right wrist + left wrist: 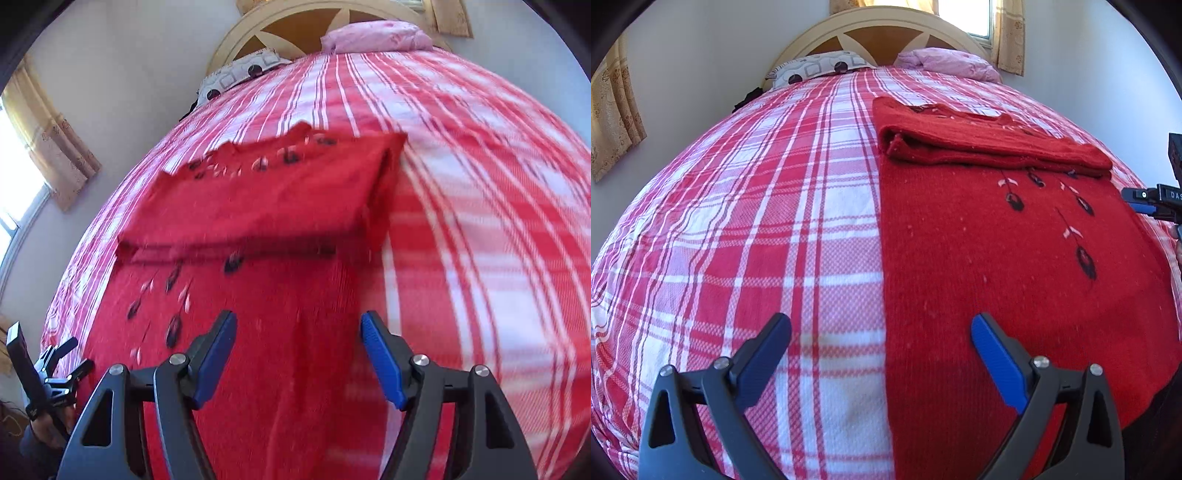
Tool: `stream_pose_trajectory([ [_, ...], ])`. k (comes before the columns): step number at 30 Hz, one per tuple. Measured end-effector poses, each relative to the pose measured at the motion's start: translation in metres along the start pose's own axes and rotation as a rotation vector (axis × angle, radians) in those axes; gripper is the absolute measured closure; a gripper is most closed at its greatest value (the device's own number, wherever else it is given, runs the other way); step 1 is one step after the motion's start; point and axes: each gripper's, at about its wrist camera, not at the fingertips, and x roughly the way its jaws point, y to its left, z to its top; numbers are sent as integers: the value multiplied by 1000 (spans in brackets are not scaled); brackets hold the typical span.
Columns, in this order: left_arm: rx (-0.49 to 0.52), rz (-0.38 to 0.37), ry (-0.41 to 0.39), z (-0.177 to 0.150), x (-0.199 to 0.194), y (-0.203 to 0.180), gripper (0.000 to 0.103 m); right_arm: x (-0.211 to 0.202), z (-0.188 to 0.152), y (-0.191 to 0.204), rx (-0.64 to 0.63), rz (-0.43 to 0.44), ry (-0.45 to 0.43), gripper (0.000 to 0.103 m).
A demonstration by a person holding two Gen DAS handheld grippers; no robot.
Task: Fold small clothes
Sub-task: 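Lower both grippers toward the sweater hem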
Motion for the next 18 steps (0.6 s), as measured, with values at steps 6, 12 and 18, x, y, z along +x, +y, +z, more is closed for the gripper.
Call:
stream_pose_trajectory([
  [6,38,-29,14,-17,-15,-4,3,-26,-44,11,-18,7,9,33],
  [12,31,-82,35,-30,-20,-5,3,-53,-89,17,2,24,5,33],
  [18,32,-86,39,-37,-25,-6,3,-67,-120,19,24,38,-13,33],
])
